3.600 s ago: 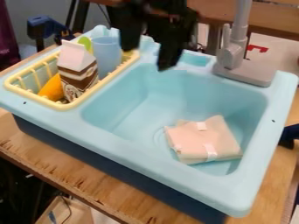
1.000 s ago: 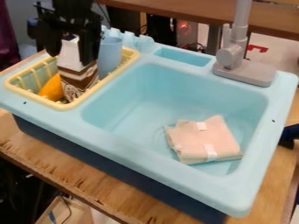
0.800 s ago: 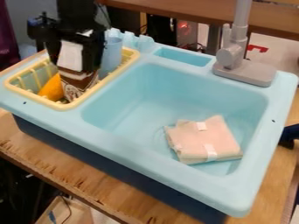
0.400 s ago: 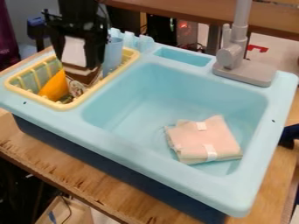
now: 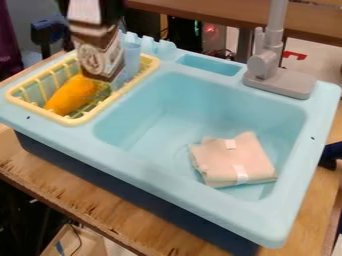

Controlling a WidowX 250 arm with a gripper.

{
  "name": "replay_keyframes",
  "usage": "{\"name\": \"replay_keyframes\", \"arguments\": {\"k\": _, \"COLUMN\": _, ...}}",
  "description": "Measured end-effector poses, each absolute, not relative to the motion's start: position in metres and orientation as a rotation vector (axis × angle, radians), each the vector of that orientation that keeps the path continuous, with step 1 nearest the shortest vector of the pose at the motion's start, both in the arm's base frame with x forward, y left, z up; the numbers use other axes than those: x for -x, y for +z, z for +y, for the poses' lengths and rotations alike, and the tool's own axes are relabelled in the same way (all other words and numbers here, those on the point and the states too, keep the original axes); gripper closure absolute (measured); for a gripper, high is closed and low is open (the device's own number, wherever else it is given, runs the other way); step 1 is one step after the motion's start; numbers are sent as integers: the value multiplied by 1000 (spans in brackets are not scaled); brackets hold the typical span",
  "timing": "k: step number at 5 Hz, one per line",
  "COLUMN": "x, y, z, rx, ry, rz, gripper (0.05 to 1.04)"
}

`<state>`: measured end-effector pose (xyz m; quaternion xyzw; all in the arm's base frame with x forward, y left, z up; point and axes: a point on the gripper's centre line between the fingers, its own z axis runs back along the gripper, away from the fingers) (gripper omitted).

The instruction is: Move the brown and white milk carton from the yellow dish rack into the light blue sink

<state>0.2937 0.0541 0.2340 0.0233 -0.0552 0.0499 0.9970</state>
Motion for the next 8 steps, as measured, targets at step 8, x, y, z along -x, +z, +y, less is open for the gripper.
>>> {"name": "replay_keyframes", "arguments": {"k": 8, "x": -349, "y": 145, "z": -43, "rx": 59, "ry": 17, "rz": 23, "gripper": 193}}
